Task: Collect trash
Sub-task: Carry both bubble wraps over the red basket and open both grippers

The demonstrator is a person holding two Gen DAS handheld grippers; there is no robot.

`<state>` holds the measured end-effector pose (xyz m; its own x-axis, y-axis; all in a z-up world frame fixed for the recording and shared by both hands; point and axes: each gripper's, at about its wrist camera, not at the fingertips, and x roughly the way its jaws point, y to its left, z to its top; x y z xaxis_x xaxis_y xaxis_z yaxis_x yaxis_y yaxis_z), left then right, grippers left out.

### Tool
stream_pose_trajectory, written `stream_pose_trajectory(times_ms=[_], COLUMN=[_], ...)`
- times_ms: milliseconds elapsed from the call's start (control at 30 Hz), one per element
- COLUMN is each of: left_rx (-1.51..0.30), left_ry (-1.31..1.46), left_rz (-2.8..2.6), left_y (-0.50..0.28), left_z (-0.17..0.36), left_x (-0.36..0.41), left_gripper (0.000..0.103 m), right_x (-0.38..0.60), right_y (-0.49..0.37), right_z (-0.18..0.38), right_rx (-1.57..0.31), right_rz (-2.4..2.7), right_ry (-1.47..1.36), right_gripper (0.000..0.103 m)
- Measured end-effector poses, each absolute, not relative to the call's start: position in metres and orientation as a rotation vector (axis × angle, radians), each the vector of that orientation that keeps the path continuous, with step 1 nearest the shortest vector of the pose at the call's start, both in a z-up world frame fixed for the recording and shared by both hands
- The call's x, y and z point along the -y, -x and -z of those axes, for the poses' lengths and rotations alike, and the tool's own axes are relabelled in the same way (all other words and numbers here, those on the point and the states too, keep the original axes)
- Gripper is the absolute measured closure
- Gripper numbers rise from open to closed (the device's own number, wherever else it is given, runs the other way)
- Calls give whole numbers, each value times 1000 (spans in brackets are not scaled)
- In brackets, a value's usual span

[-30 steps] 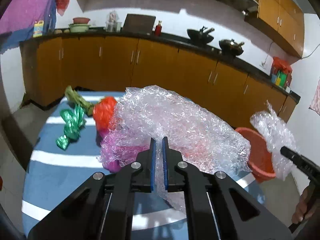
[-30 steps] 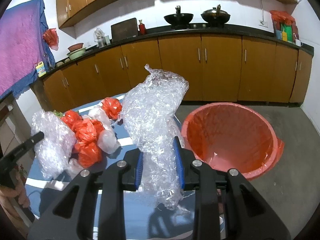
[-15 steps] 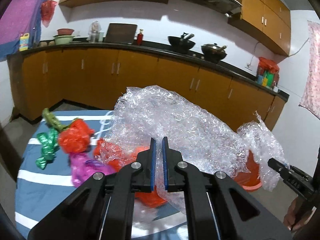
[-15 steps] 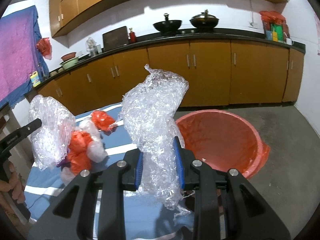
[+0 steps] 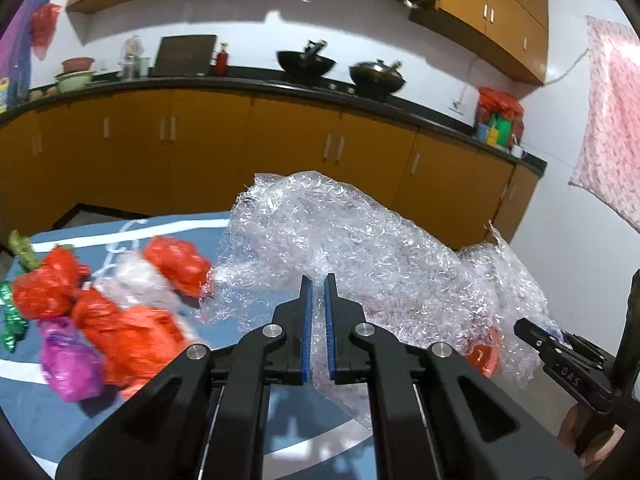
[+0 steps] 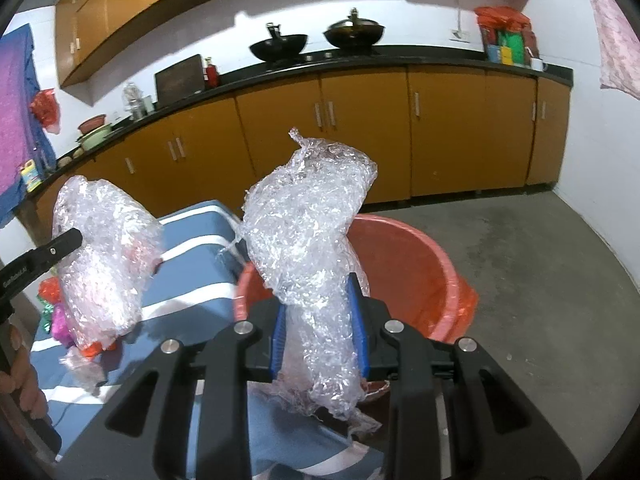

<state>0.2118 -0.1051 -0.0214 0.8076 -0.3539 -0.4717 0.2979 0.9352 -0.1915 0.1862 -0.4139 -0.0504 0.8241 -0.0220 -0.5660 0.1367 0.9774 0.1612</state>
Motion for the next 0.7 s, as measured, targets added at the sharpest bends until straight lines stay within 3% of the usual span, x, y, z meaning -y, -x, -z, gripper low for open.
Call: stream_pose_trajectory(times_ms=[700], left_rx=[-647], left_ry=[31], left_rz=[472], left_y=[-268], left_z=[74], left_x=[215], left_gripper=[97], right_x=[481], right_y=[-240], right_z=[96], right_rx=[-667], right_rz=[170], right_ry=[-257], right_gripper=[75])
